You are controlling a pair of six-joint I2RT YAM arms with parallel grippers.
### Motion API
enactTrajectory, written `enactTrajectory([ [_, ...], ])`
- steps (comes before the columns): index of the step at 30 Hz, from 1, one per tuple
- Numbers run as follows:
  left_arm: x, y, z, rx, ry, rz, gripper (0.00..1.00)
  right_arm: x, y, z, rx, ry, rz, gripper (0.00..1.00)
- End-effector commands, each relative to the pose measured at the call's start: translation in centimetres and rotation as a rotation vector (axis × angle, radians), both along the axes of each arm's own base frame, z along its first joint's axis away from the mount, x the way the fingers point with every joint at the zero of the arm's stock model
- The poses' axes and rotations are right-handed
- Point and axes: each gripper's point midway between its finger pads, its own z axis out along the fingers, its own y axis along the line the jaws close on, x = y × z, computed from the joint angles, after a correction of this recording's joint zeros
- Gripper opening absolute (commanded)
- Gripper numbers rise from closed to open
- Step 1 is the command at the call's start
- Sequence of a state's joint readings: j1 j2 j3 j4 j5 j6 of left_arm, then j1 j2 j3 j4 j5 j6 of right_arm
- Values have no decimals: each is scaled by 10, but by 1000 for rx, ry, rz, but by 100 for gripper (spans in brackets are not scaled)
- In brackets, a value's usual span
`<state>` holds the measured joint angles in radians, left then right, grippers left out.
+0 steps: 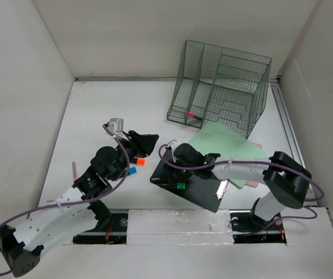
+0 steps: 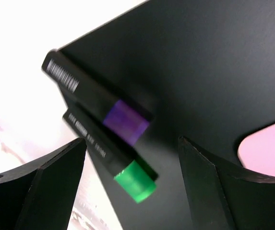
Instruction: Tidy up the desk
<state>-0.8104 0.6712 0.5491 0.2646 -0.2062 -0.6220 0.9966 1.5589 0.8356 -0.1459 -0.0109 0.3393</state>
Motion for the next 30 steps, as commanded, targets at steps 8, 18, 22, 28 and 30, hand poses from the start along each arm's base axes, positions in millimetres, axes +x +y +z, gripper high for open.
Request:
enactTrajectory([
  [8,-18,67,79,203,-125,148,38,24,34,-2,-59,-57,29,81],
  [18,-17,110,91,212,-220,329,51,17,48,-6,-85,-43,69,78],
  [22,-15,109,81,218,-213,333,54,10,50,-4,-89,-35,104,78],
  [28,-13,106,69,226,-197,328,57,7,50,-24,-131,3,122,75],
  [30,-11,105,67,229,-191,331,57,9,53,-32,-142,11,121,74],
])
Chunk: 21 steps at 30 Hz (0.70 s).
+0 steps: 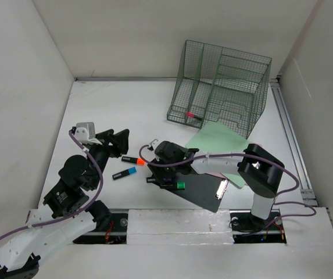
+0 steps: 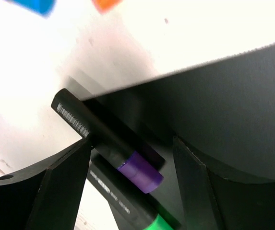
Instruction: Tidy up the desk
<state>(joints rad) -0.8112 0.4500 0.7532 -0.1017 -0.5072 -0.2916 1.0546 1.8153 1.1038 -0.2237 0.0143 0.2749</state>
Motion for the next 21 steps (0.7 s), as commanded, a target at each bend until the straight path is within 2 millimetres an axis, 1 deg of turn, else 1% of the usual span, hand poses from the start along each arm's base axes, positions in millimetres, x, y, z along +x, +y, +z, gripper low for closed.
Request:
enactTrajectory([
  [1,2,2,5,-19,-25,19,57,-3,2,-19,-51,23,28,73],
  [3,3,2,5,-18,-23,22,57,0,4,-20,-56,14,21,71],
  [4,3,3,5,-21,-24,27,57,4,5,-20,-59,0,9,66],
  [5,4,3,4,-17,-22,28,57,8,7,-16,-52,-12,-1,64],
  [7,4,3,4,-15,-18,30,58,16,6,-15,-65,-47,-26,60],
  [8,4,2,4,-13,-20,28,58,19,4,-14,-72,-63,-41,53],
  [10,5,4,5,-14,-24,36,58,32,-2,-11,-95,-113,-108,46],
  [13,6,3,1,-4,-13,39,58,41,-2,-5,-82,-146,-163,38],
  [16,6,3,2,-6,-16,42,58,47,0,9,-34,-165,-184,37],
  [17,7,4,1,-3,-14,47,58,46,4,17,-8,-167,-181,37],
  [18,7,3,-1,0,-8,48,59,45,6,19,6,-163,-170,38],
  [20,7,2,-1,3,-8,44,59,40,11,23,32,-149,-128,50],
  [21,8,3,0,1,-9,47,59,38,11,22,30,-143,-121,55],
])
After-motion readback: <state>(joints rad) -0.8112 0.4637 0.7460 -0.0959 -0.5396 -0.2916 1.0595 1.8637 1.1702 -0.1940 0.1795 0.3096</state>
